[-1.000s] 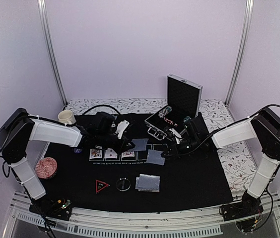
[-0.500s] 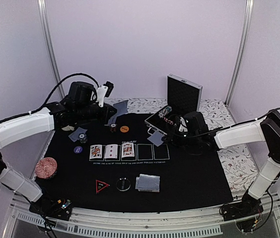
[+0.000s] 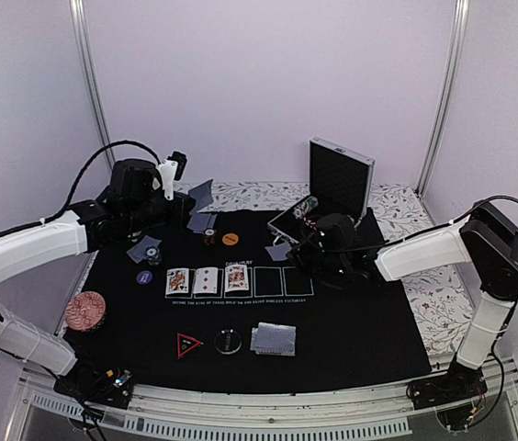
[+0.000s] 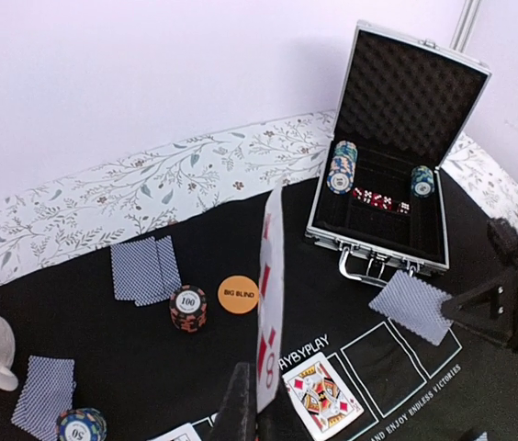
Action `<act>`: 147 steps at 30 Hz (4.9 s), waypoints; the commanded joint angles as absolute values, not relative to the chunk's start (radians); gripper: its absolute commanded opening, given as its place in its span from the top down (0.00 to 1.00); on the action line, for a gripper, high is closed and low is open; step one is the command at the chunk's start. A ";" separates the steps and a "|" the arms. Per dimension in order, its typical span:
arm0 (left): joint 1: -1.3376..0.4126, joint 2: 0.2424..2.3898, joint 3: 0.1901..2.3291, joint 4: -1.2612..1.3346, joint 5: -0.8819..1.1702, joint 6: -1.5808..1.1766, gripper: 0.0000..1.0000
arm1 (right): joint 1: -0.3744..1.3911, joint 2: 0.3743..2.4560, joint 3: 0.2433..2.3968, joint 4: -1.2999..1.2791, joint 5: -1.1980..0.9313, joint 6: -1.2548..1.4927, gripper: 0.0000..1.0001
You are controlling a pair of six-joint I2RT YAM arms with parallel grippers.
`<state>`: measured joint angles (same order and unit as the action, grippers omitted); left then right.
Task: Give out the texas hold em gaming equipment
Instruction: Place the poker card in the community card area, then pass from the left arm to the right, then pass from the right arm to the left
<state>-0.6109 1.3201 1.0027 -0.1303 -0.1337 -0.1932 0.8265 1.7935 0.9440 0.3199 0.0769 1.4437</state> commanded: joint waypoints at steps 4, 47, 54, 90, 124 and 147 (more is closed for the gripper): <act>-0.598 1.273 0.983 -0.071 -0.190 -0.154 1.00 | 0.857 1.938 0.999 0.285 0.061 1.653 0.98; -0.598 1.280 0.977 -0.057 -0.109 -0.134 1.00 | 0.874 1.891 0.946 0.295 -0.107 1.703 0.53; -0.597 1.256 0.961 -0.007 0.022 -0.117 1.00 | 0.876 1.668 1.030 0.019 0.108 1.240 0.24; -0.603 1.132 0.765 0.469 0.861 -0.180 1.00 | 0.926 1.592 1.072 0.798 -0.608 0.339 0.77; -0.766 1.190 0.847 0.073 0.680 0.207 0.73 | 1.082 1.592 1.627 -0.714 -0.217 -0.369 0.98; -0.748 1.058 0.709 0.413 0.609 -0.011 1.00 | 0.999 1.358 1.047 0.299 -0.447 -0.024 0.38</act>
